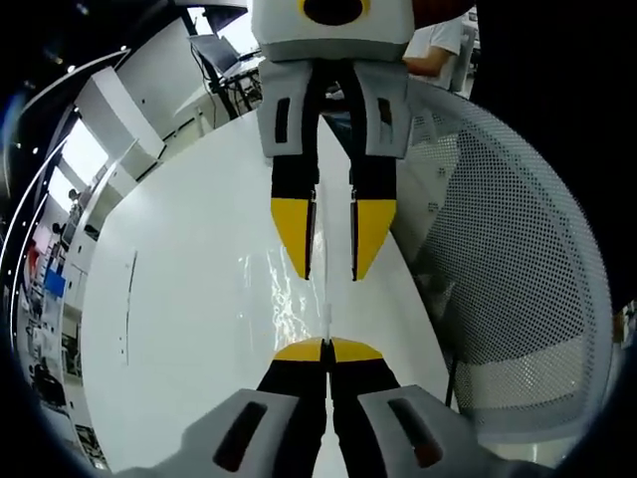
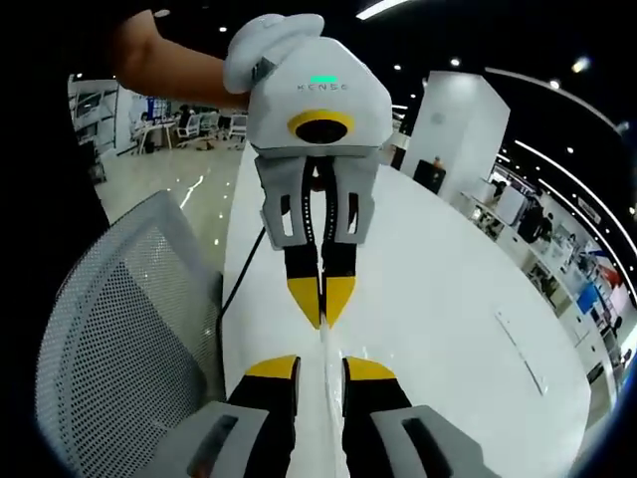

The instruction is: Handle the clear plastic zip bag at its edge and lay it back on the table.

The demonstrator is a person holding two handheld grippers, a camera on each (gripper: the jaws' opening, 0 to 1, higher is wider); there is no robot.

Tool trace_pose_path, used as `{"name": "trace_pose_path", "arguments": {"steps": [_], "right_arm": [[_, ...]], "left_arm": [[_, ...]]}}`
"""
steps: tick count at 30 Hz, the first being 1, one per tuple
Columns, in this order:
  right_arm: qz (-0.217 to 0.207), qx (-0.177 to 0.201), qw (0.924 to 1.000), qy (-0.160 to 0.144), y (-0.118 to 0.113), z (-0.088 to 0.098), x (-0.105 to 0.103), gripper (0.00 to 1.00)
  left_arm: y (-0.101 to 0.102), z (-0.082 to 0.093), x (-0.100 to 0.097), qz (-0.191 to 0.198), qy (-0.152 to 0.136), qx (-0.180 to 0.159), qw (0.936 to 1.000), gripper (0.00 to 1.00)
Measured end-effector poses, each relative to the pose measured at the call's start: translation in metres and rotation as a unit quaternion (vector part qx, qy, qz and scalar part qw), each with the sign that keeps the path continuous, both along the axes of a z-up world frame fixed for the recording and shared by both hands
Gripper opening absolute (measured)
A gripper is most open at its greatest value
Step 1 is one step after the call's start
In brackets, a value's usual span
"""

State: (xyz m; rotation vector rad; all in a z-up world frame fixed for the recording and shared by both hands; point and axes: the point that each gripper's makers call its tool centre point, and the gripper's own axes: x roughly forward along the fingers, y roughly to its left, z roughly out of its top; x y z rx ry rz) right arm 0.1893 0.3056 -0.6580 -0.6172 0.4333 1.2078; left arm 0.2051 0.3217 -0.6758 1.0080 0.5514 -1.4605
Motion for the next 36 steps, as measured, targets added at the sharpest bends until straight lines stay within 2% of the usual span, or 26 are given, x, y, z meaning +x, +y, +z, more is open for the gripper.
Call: {"name": "trace_pose_path", "arguments": {"steps": [24,28,36], "right_arm": [[0.005,0.011,0.9998,-0.015,0.011,0.016,0.005,0.13],[0.004,0.010,0.9997,-0.021,0.012,0.017,0.007,0.12],[0.014,0.004,0.9995,-0.027,0.016,0.015,0.007,0.10]], "left_arm": [[-0.002,0.010,-0.001,0.021,0.008,-0.025,0.9994,0.00],[-0.005,0.015,-0.001,0.027,0.014,-0.039,0.9988,0.00],[-0.003,0.016,0.000,0.031,0.016,-0.042,0.9985,0.00]]}}
